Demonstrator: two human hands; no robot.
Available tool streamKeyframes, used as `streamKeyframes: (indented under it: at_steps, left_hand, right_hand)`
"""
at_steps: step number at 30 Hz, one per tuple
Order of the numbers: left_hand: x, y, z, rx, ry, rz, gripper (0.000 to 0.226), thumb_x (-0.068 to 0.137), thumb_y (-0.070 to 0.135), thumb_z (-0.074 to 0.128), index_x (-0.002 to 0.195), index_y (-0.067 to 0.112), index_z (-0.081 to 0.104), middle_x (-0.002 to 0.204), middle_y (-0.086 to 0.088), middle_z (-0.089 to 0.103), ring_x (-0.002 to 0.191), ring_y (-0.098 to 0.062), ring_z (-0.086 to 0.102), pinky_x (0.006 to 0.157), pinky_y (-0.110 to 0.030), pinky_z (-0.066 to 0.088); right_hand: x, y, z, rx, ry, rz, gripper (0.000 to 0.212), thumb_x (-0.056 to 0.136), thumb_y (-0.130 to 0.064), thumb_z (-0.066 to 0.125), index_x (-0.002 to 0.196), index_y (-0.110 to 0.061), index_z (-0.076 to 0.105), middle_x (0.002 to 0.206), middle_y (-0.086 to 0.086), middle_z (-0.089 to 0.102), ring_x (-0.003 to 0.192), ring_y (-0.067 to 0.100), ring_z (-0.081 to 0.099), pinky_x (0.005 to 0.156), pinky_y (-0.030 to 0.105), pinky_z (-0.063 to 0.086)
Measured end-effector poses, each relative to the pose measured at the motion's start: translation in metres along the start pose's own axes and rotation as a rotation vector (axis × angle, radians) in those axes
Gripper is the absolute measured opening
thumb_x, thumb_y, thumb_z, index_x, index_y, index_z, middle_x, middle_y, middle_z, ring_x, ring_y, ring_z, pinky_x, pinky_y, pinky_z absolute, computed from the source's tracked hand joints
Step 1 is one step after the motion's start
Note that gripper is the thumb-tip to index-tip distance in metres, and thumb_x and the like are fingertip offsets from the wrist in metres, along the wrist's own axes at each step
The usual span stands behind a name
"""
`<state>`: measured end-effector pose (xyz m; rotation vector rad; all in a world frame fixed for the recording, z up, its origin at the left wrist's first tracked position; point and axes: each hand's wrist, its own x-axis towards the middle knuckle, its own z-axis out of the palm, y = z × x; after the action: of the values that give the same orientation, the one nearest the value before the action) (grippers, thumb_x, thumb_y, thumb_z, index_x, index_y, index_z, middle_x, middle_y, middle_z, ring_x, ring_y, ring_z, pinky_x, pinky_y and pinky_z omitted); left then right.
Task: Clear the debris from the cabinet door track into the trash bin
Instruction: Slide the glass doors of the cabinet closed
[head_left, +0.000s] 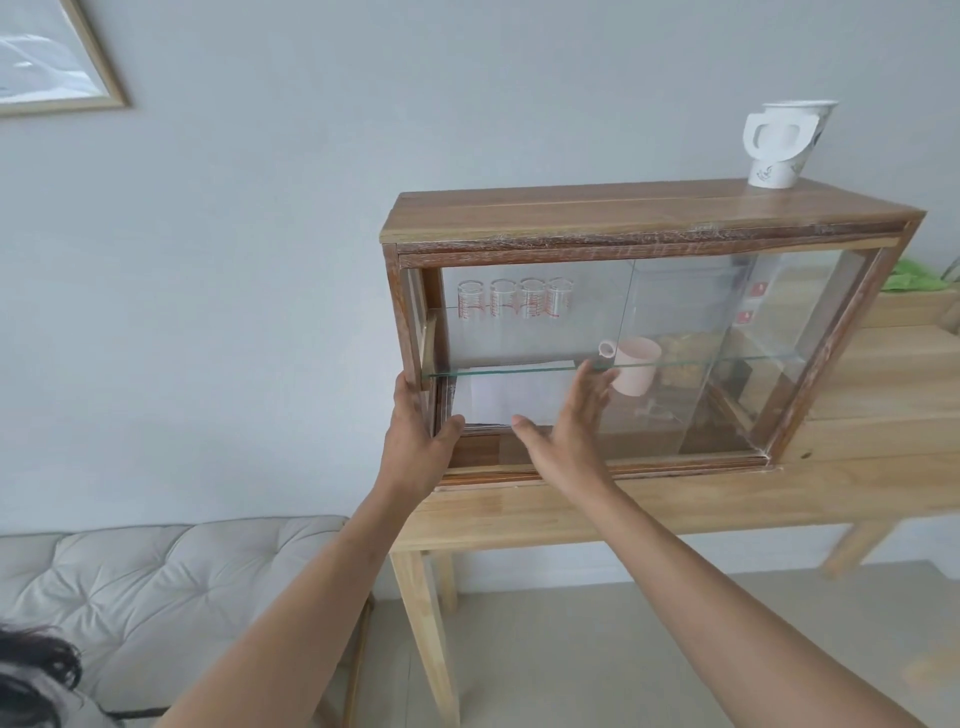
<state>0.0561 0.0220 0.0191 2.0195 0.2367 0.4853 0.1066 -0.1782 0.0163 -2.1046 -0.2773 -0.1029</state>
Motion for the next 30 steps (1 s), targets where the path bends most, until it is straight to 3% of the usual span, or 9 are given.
streamKeyframes:
  at_steps: [4, 7, 10, 14, 17, 21, 24, 26, 30]
  left_hand:
    - [-0.003, -0.002, -0.002, 0.008, -0.013, 0.003, 0.067, 0.103, 0.026, 0.074, 0.154, 0.03, 0.031, 0.124, 0.007, 0.061, 0.117, -0.032, 0.067, 0.1, -0.047, 0.056]
    - [-0.002, -0.004, -0.004, 0.005, -0.021, -0.015, 0.068, 0.103, 0.028, 0.073, 0.156, 0.031, 0.03, 0.133, 0.0, 0.066, 0.123, -0.033, 0.067, 0.106, -0.048, 0.055]
    - [-0.003, -0.004, -0.005, -0.003, -0.028, -0.016, 0.064, 0.104, 0.026, 0.072, 0.152, 0.035, 0.032, 0.13, 0.001, 0.066, 0.122, -0.033, 0.068, 0.105, -0.047, 0.056]
    - [-0.003, -0.004, -0.007, -0.006, -0.033, -0.009, 0.062, 0.103, 0.025, 0.071, 0.152, 0.032, 0.034, 0.137, -0.01, 0.066, 0.123, -0.037, 0.067, 0.108, -0.054, 0.056]
    - [-0.003, -0.004, -0.007, -0.005, -0.034, 0.001, 0.059, 0.103, 0.024, 0.071, 0.15, 0.031, 0.035, 0.121, 0.002, 0.064, 0.119, -0.035, 0.068, 0.103, -0.05, 0.056]
    - [-0.003, -0.006, -0.006, -0.012, -0.034, 0.006, 0.058, 0.104, 0.024, 0.071, 0.146, 0.037, 0.034, 0.11, 0.008, 0.06, 0.113, -0.031, 0.068, 0.097, -0.043, 0.055]
    - [-0.002, -0.007, -0.004, -0.021, -0.024, 0.005, 0.058, 0.103, 0.023, 0.071, 0.147, 0.036, 0.035, 0.11, 0.001, 0.062, 0.112, -0.031, 0.068, 0.095, -0.04, 0.053]
    - [-0.002, -0.007, -0.003, -0.018, -0.022, 0.016, 0.057, 0.103, 0.023, 0.071, 0.145, 0.037, 0.035, 0.105, 0.009, 0.058, 0.106, -0.028, 0.066, 0.094, -0.04, 0.053]
    - [-0.002, -0.008, -0.001, -0.012, -0.01, 0.018, 0.054, 0.101, 0.022, 0.073, 0.135, 0.042, 0.035, 0.102, 0.018, 0.057, 0.1, -0.024, 0.065, 0.087, -0.037, 0.051]
  right_hand:
    - [-0.015, -0.004, 0.009, -0.023, -0.087, -0.09, 0.106, 0.101, -0.042, 0.067, 0.168, -0.029, -0.014, 0.164, -0.003, -0.049, 0.154, 0.011, -0.031, 0.117, 0.033, 0.007]
    - [-0.022, 0.003, -0.002, 0.039, 0.077, -0.108, 0.077, 0.103, -0.027, 0.065, 0.167, -0.027, 0.023, 0.18, 0.0, -0.001, 0.162, 0.017, 0.02, 0.125, 0.038, 0.032]
    - [-0.022, 0.01, -0.018, 0.112, 0.285, -0.031, 0.061, 0.101, -0.013, 0.064, 0.158, -0.021, 0.042, 0.162, 0.003, 0.042, 0.136, 0.023, 0.055, 0.114, 0.05, 0.049]
    - [-0.004, 0.026, -0.045, -0.032, 0.422, 0.12, 0.082, 0.096, -0.01, 0.068, 0.165, -0.009, 0.025, 0.17, 0.018, 0.028, 0.156, 0.039, 0.029, 0.127, 0.054, 0.027]
    - [0.007, 0.032, -0.06, -0.067, 0.395, 0.231, 0.1, 0.095, -0.014, 0.072, 0.169, -0.006, 0.005, 0.177, 0.021, 0.006, 0.163, 0.039, 0.009, 0.13, 0.051, 0.016]
    - [0.012, 0.035, -0.062, -0.111, 0.415, 0.265, 0.106, 0.093, -0.017, 0.077, 0.169, -0.007, 0.005, 0.175, 0.023, 0.005, 0.157, 0.045, 0.023, 0.121, 0.052, 0.033]
    - [0.012, 0.037, -0.061, -0.027, 0.459, 0.238, 0.102, 0.088, -0.006, 0.077, 0.168, -0.01, 0.013, 0.171, 0.025, 0.011, 0.151, 0.046, 0.032, 0.121, 0.054, 0.037]
    - [0.012, 0.038, -0.062, 0.048, 0.452, 0.217, 0.098, 0.086, 0.001, 0.074, 0.165, -0.011, 0.018, 0.168, 0.026, 0.012, 0.147, 0.045, 0.042, 0.121, 0.054, 0.04]
    - [0.012, 0.038, -0.063, 0.054, 0.458, 0.183, 0.081, 0.081, 0.005, 0.071, 0.151, -0.012, 0.033, 0.161, 0.025, 0.021, 0.142, 0.041, 0.039, 0.116, 0.053, 0.043]
